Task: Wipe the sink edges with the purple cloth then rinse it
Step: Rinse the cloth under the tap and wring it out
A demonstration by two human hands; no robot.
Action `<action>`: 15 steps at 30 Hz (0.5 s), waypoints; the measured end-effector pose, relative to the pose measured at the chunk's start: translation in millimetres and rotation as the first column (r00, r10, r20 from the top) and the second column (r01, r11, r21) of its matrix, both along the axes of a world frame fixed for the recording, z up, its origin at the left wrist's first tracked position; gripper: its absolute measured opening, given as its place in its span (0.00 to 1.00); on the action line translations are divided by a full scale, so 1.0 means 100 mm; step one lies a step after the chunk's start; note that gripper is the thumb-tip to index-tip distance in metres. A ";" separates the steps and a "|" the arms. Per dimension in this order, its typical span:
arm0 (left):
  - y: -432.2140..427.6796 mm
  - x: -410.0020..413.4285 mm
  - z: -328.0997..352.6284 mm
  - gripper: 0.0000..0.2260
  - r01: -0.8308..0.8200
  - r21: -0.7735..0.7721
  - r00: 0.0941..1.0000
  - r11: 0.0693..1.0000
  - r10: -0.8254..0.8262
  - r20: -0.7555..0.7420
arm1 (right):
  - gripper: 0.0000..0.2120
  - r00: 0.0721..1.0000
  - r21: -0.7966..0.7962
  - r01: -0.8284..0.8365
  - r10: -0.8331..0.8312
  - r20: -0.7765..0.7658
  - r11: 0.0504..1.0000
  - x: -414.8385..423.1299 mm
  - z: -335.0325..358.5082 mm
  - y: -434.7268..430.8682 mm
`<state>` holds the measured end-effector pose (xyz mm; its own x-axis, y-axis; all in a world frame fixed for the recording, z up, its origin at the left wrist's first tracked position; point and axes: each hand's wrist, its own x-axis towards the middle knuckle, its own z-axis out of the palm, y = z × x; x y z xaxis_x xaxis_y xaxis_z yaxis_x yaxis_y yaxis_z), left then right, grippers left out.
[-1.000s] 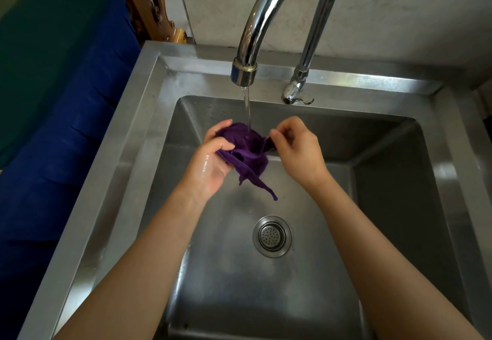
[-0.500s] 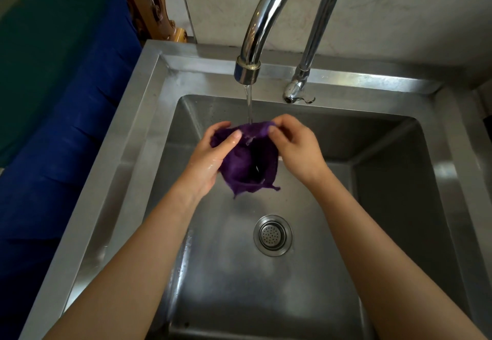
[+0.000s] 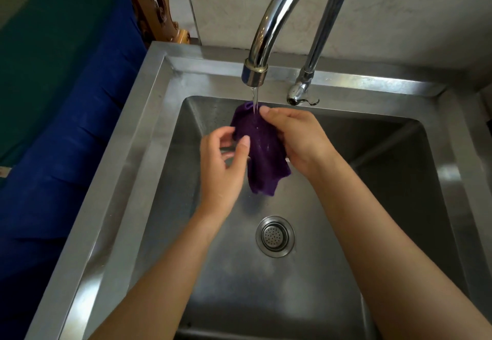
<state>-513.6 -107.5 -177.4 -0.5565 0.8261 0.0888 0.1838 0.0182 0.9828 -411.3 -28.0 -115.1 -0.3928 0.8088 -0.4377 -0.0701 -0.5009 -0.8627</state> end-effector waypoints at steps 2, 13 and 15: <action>-0.01 0.05 0.01 0.19 0.158 0.012 0.982 0.987 -0.158 0.104 | 0.08 0.995 -0.046 -0.012 0.008 -0.095 0.999 0.01 0.04 0.04; 0.11 -0.14 -0.03 0.07 0.303 -0.180 0.917 0.936 -0.234 0.323 | 0.13 0.977 0.351 -0.034 -0.043 0.207 0.936 0.10 0.02 0.11; 0.16 -0.15 0.04 0.08 0.319 -0.078 0.825 0.944 -0.237 0.513 | 0.13 0.969 0.367 0.003 -0.094 0.229 0.930 0.13 -0.08 0.11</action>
